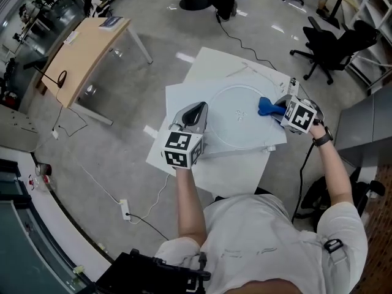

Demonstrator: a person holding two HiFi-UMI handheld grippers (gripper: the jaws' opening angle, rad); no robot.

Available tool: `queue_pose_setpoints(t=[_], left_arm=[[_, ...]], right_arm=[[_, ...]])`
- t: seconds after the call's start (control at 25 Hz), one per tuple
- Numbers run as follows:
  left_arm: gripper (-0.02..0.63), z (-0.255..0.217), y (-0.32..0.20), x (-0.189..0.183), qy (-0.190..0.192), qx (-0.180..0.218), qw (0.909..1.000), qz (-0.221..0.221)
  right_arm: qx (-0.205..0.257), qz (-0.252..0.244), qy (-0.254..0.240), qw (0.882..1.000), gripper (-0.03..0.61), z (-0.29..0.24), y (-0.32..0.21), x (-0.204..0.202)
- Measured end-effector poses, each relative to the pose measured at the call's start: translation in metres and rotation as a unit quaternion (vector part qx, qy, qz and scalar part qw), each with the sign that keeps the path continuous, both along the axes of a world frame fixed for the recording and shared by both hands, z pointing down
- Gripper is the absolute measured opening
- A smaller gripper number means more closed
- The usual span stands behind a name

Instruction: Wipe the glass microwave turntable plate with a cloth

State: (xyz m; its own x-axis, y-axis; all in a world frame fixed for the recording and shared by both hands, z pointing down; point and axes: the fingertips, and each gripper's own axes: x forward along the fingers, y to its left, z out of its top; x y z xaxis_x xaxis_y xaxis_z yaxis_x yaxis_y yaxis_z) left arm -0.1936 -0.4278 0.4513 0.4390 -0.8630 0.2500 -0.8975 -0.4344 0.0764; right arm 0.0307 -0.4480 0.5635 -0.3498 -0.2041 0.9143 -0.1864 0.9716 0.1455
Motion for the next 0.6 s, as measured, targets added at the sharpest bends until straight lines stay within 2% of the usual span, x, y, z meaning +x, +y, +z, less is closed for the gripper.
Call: queue_pose_setpoints(t=[0.24, 0.44, 0.6], left_arm=[[-0.002, 0.000, 0.001, 0.012, -0.004, -0.002, 1.0000, 0.008], [-0.002, 0.000, 0.005, 0.013, -0.002, -0.004, 1.0000, 0.002], [-0.002, 0.004, 0.009, 0.004, -0.006, -0.002, 0.9999, -0.013]], right_arm=[[-0.030, -0.098, 0.029, 0.994, 0.067, -0.010, 0.076, -0.001], [-0.052, -0.198, 0.021, 0.979, 0.068, -0.012, 0.122, -0.039], [-0.050, -0.247, -0.003, 0.968, 0.069, -0.013, 0.130, -0.082]])
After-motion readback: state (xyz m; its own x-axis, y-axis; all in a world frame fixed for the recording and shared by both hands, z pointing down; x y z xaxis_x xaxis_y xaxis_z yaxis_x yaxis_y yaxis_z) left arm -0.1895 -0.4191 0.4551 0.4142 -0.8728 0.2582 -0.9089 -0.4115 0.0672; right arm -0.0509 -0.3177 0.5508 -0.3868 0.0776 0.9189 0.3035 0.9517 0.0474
